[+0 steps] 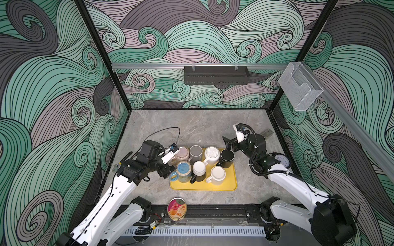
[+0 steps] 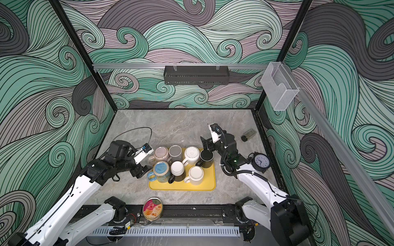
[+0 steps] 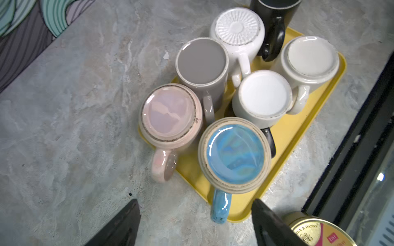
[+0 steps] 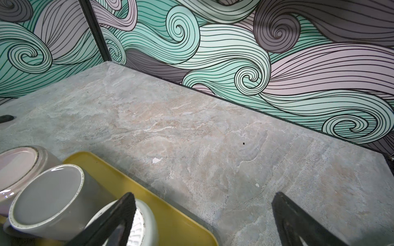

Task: Turn the mug right side up
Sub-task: 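Reach the left gripper toward the upside-down light-blue mug while the right arm moves forward, then grasp the light-blue butterfly mug with the left gripper and lift it off the tray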

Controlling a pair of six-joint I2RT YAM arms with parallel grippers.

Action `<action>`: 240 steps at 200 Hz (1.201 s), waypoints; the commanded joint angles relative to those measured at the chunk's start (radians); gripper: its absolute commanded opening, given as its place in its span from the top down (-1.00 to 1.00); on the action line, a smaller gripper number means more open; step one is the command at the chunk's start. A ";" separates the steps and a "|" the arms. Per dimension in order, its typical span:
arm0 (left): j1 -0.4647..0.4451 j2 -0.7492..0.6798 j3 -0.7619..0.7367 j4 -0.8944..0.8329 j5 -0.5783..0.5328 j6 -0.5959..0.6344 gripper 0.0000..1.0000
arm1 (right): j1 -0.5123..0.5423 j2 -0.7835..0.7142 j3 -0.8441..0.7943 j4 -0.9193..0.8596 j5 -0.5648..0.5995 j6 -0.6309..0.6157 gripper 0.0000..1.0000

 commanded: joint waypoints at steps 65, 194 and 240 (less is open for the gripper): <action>-0.023 0.161 0.055 -0.163 0.085 0.144 -0.31 | 0.046 0.041 0.038 -0.024 0.087 -0.080 -0.97; -0.042 0.279 -0.011 -0.042 0.080 0.085 -0.21 | 0.055 0.026 0.040 -0.035 0.112 -0.064 -0.90; -0.048 0.249 -0.057 -0.027 0.070 0.053 -0.25 | 0.056 0.033 0.046 -0.044 0.108 -0.050 -0.90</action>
